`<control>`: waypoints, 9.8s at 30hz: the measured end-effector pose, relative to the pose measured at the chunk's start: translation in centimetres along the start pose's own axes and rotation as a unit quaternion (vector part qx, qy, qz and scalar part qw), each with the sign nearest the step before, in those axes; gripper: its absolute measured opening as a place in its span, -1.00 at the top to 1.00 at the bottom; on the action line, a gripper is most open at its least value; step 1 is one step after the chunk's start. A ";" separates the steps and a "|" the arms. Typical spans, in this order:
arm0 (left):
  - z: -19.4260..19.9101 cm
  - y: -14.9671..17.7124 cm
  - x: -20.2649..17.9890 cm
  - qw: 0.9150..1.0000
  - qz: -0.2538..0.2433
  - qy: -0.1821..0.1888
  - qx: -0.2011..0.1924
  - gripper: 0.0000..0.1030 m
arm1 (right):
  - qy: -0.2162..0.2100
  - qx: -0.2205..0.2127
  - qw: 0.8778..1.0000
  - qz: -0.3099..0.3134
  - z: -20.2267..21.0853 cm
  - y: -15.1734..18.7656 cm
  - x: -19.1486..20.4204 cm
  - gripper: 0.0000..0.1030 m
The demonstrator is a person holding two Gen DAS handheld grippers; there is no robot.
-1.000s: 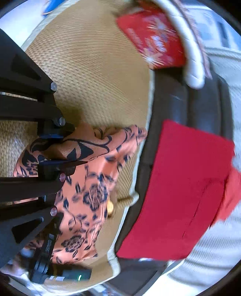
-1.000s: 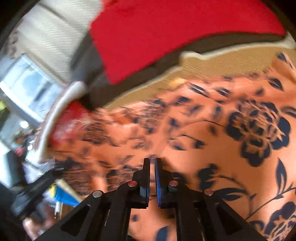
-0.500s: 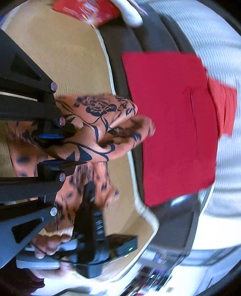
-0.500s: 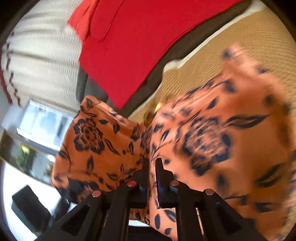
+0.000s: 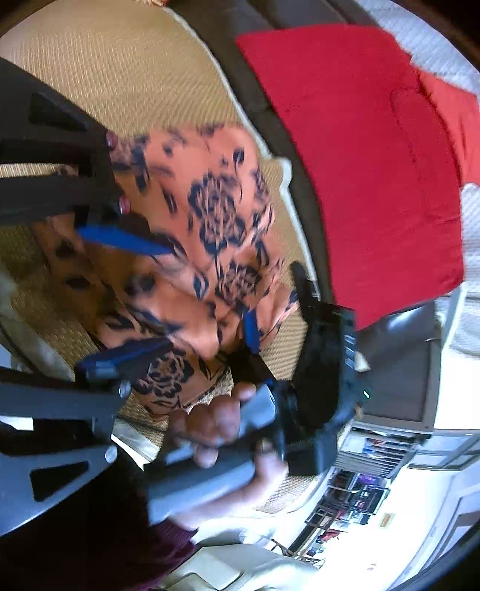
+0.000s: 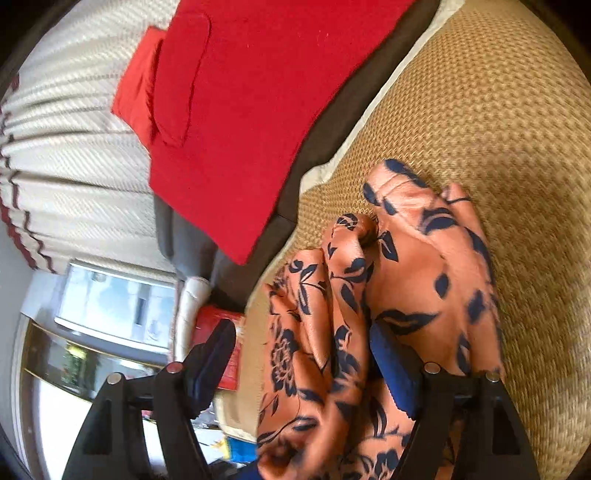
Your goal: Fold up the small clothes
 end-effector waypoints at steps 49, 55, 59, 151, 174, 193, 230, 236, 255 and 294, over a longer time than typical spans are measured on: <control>-2.5 3.5 11.7 0.989 0.118 -0.077 0.044 0.02 | 0.159 0.044 0.965 0.206 -7.8 3.0 6.7 0.64; -0.7 1.6 10.6 0.992 0.108 -0.070 0.014 0.02 | 0.140 -0.044 0.964 0.222 -2.3 2.3 8.8 0.79; -1.0 -0.7 7.6 0.995 0.074 -0.061 -0.005 0.02 | 0.136 -0.100 0.964 0.207 2.4 1.3 8.5 0.80; -6.1 3.3 8.3 0.993 0.028 -0.117 0.022 -0.23 | 0.271 -0.043 0.947 0.168 -1.5 -0.8 5.8 0.75; -4.6 3.8 9.3 0.995 0.025 -0.093 -0.007 -0.24 | 0.161 0.080 0.966 0.186 -12.2 1.1 9.8 0.75; -3.3 3.7 8.7 0.989 0.011 -0.145 -0.024 -0.24 | 0.235 0.037 0.954 0.185 -0.8 6.3 5.8 0.73; -5.5 0.7 13.7 0.979 0.133 -0.156 -0.024 -0.39 | 0.181 -0.119 0.968 0.124 9.9 1.7 3.3 -0.42; -5.8 0.8 14.0 0.978 0.142 -0.151 -0.016 -0.39 | 0.182 -0.115 0.969 0.122 9.9 1.8 3.0 -0.42; -6.6 1.0 14.6 0.977 0.147 -0.155 -0.006 -0.39 | 0.184 -0.106 0.970 0.121 9.8 2.3 2.9 -0.42; -9.3 1.6 9.8 0.987 0.149 0.040 0.045 0.11 | 0.251 -0.001 0.946 0.206 2.1 5.6 3.1 -0.05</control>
Point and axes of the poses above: each gripper's, at about its wrist camera, not at the fingertips, and z roughly against the way its jaws point, x to its left, y to its underside, the point moved 6 cm from there along -z, roughly the way its jaws point, and after that the axes turned 6 degrees about z, right-handed, at the moved point
